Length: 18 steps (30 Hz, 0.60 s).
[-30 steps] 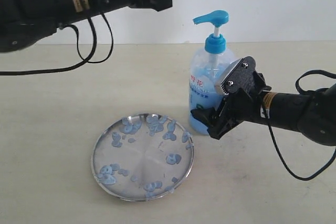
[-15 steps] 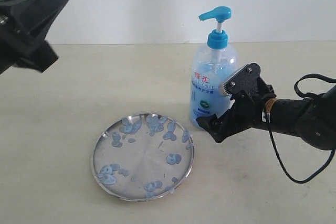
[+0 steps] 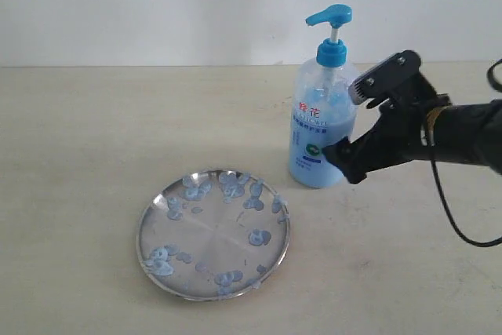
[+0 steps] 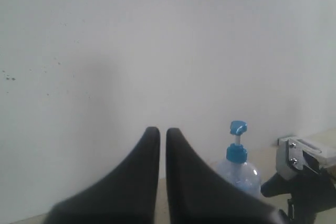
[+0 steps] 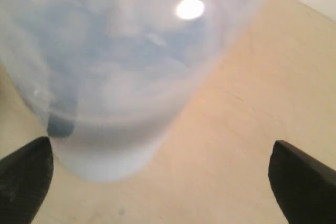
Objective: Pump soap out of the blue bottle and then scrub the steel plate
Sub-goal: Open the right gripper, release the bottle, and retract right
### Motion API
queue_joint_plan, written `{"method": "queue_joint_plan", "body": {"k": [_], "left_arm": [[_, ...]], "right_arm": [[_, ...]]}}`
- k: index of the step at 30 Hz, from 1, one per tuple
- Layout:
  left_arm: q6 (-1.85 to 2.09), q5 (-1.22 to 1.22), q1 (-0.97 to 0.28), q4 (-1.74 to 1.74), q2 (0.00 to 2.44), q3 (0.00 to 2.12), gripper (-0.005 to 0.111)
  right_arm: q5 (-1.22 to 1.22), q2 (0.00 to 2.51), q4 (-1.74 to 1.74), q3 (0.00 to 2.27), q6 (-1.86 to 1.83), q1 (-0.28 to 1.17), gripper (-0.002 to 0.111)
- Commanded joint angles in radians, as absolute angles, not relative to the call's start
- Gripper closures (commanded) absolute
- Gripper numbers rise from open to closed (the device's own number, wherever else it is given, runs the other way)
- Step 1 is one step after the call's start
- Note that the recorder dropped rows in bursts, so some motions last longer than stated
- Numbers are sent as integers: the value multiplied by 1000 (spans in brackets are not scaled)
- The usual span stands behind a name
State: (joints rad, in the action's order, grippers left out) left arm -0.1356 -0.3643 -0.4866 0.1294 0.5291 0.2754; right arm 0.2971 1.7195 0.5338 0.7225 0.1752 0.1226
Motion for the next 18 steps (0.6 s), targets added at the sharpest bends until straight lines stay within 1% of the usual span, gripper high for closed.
{"method": "queue_joint_plan", "body": {"k": [1, 5, 6, 7, 10, 14, 18], "left_arm": [[-128, -158, -488, 48, 323, 271, 102], [-128, 42, -488, 48, 155, 271, 102], [-128, 116, -488, 48, 114, 271, 102], [-128, 181, -488, 48, 82, 271, 102], [-145, 374, -488, 48, 0, 271, 102], [-194, 407, -488, 50, 0, 342, 102], [-194, 434, -488, 163, 0, 422, 102]], "right_arm": [[-84, 1519, 514, 721, 322, 119, 12], [-201, 1361, 487, 721, 321, 126, 42], [-233, 1308, 461, 721, 309, 143, 54], [-263, 1267, 433, 721, 305, 161, 64], [-399, 1090, 317, 721, 250, 251, 108], [-498, 776, 200, 705, 214, 383, 109], [-427, 428, 95, 592, 161, 484, 109]]}}
